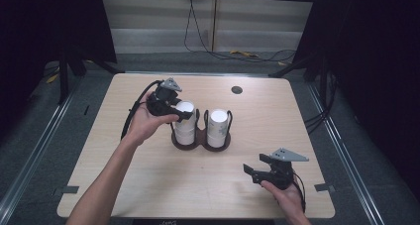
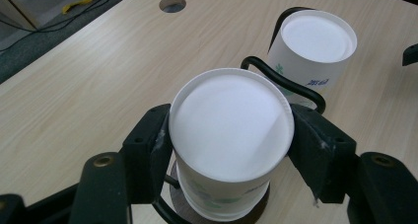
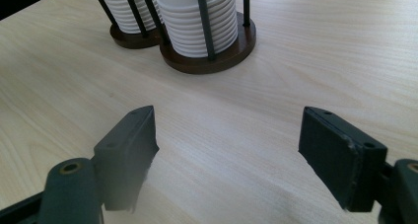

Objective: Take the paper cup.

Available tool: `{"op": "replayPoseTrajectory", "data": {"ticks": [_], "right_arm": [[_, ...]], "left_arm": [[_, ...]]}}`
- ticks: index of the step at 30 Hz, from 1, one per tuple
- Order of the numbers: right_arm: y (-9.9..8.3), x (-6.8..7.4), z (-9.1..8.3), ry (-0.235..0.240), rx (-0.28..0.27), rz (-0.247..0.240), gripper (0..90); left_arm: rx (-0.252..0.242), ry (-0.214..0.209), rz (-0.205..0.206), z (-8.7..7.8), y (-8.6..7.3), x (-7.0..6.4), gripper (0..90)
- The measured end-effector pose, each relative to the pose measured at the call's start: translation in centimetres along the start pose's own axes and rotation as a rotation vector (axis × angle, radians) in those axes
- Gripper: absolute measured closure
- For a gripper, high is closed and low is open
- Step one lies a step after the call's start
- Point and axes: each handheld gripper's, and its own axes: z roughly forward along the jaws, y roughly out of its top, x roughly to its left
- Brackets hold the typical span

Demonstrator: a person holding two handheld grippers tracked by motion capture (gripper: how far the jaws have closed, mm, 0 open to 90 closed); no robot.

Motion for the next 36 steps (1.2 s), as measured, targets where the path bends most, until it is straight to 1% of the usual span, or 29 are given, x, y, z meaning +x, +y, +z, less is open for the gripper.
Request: {"op": "replayPoseTrajectory", "data": {"ticks": [4, 6, 8, 9, 16, 17, 21, 23, 28, 32, 34, 36], "right_arm": [[0.0, 0.0, 0.0, -0.001, -0.001, 0.001, 22.5], [0.0, 0.0, 0.0, -0.001, -0.001, 0.001, 22.4], [0.0, 0.0, 0.0, 0.000, -0.001, 0.000, 22.4], [0.0, 0.0, 0.0, 0.000, -0.001, 0.002, 22.4], [0.0, 0.0, 0.0, 0.000, 0.000, 0.002, 22.4], [0.0, 0.0, 0.0, 0.000, 0.000, 0.002, 22.4], [0.0, 0.0, 0.0, -0.001, -0.001, 0.001, 22.4], [0.0, 0.0, 0.0, 0.000, -0.002, 0.001, 22.5], [0.0, 0.0, 0.0, 0.000, -0.003, 0.002, 22.4], [0.0, 0.0, 0.0, 0.000, -0.001, 0.002, 22.4], [0.0, 0.0, 0.0, 0.000, -0.002, 0.001, 22.4], [0.0, 0.0, 0.0, 0.000, -0.001, 0.001, 22.4]], "left_arm": [[-0.014, -0.005, -0.002, -0.3, 0.0, 0.0, 36.5], [-0.031, -0.007, -0.015, -0.6, -0.1, 0.0, 36.5], [-0.035, -0.009, -0.014, -0.7, -0.1, 0.1, 36.4], [-0.042, -0.016, -0.022, -0.9, -0.1, 0.2, 36.4], [-0.077, -0.020, -0.038, -1.4, -0.2, 0.4, 36.5], [-0.076, -0.019, -0.032, -1.5, -0.1, 0.5, 36.5], [-0.094, -0.021, -0.033, -1.8, 0.0, 0.5, 36.5], [-0.113, -0.018, -0.038, -2.1, 0.0, 0.4, 36.6], [-0.134, -0.022, -0.048, -2.8, 0.1, 0.5, 36.6], [-0.163, -0.026, -0.050, -3.2, 0.2, 0.6, 36.6], [-0.168, -0.021, -0.045, -3.3, 0.2, 0.6, 36.6], [-0.182, -0.026, -0.050, -3.5, 0.2, 0.6, 36.6]]}}
